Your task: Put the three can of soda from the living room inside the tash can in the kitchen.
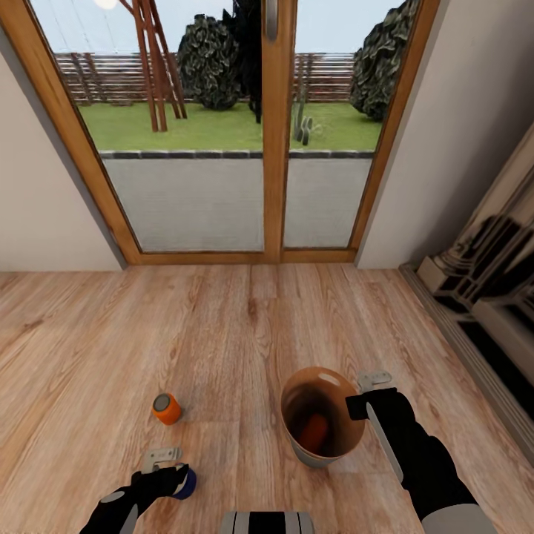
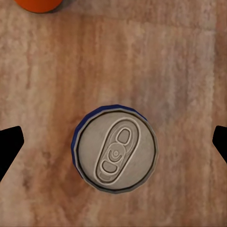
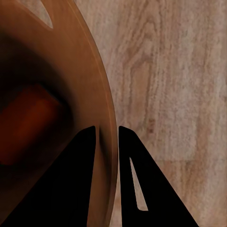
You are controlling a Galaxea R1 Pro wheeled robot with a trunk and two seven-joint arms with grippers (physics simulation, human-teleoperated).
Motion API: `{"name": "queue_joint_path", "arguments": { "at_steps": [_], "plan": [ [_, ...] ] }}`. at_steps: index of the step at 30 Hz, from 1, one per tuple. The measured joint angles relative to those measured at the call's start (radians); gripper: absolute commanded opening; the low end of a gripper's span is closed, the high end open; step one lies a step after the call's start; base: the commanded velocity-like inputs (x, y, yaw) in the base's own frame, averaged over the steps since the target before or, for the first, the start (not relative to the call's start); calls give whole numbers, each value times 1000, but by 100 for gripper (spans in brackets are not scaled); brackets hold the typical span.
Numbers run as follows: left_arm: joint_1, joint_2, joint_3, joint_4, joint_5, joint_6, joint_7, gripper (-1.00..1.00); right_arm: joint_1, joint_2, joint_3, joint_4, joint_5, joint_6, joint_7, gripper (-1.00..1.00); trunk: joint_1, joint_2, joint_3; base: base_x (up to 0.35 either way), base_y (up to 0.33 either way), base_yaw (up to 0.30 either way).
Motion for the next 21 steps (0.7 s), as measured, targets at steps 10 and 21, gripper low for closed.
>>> {"name": "queue_joint_path", "arguments": {
  "at_steps": [10, 21],
  "plan": [
    [0, 0, -1, -2, 2, 0, 0, 100, 0, 0, 1, 0, 0, 0, 0, -100, 0, 0, -1, 0, 0, 0],
    [0, 0, -1, -2, 2, 0, 0, 100, 0, 0, 1, 0, 0, 0, 0, -100, 0, 0, -1, -16, 0, 0]
  ]
}}
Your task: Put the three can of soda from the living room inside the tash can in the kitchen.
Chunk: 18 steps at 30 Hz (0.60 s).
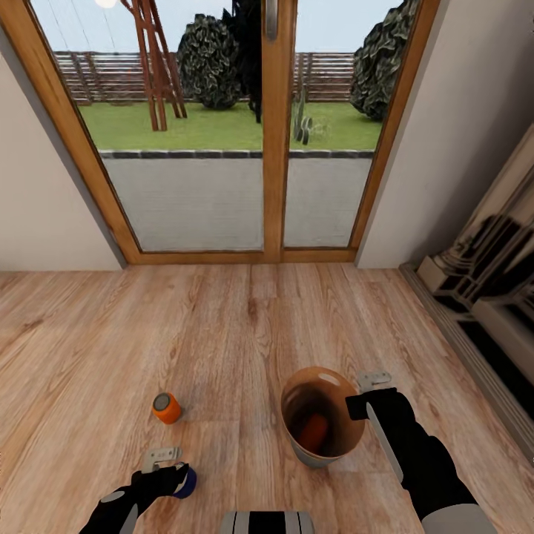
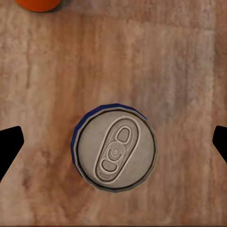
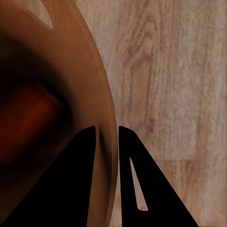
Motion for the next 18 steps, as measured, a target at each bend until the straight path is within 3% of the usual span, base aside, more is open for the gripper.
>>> {"name": "queue_joint_path", "arguments": {
  "at_steps": [18],
  "plan": [
    [0, 0, 0, -6, 0, 0, -1, 100, 0, 0, 0, 0, -3, 0, 0, -100, 0, 0, 0, -1, 0, 0]
  ]
}}
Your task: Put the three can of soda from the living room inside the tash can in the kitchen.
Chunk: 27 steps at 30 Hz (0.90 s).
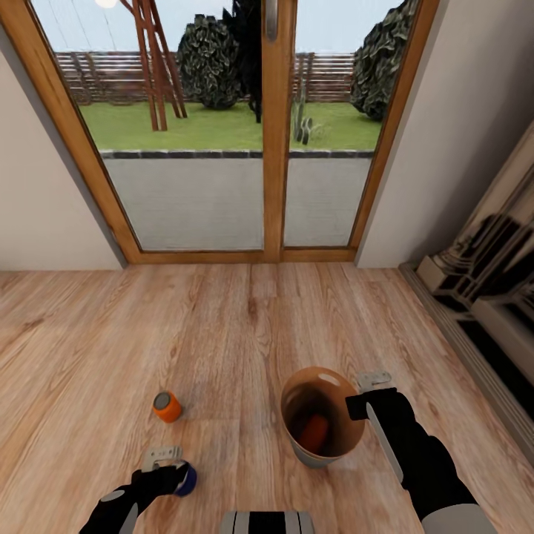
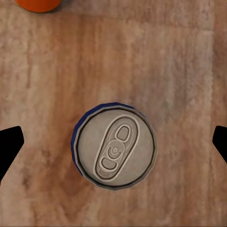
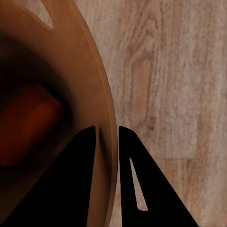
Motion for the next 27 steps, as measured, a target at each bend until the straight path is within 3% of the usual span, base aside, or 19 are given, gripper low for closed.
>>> {"name": "queue_joint_path", "arguments": {
  "at_steps": [27],
  "plan": [
    [0, -11, -2, -49, -3, 7, 3, 100, 0, 0, 0, 0, 2, 0, 0, -100, 0, 0, -1, 11, 0, 0]
  ]
}}
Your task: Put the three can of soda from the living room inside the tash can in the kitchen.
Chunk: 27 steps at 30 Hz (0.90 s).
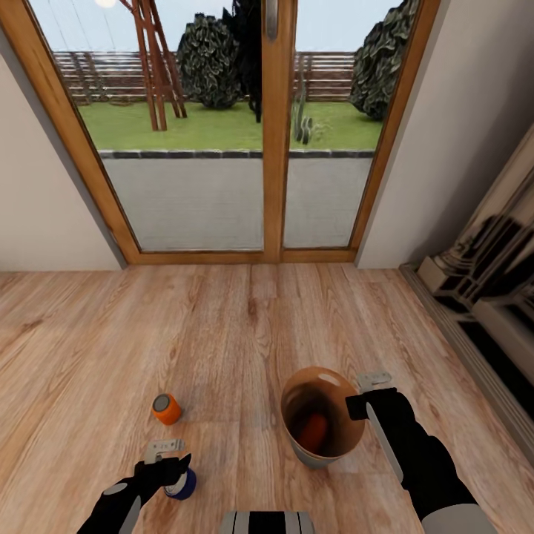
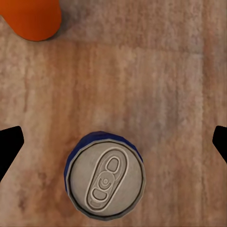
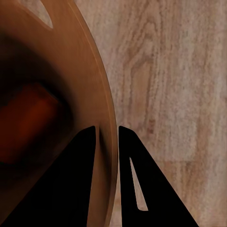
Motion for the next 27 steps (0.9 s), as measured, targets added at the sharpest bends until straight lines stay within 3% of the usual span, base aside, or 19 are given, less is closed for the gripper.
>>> {"name": "queue_joint_path", "arguments": {
  "at_steps": [27],
  "plan": [
    [0, 0, 1, 0, -2, -3, 0, 100, 0, 0, 0, -47, 1, 36, 0, -100, 0, 0, -40, 0, 0, 0]
  ]
}}
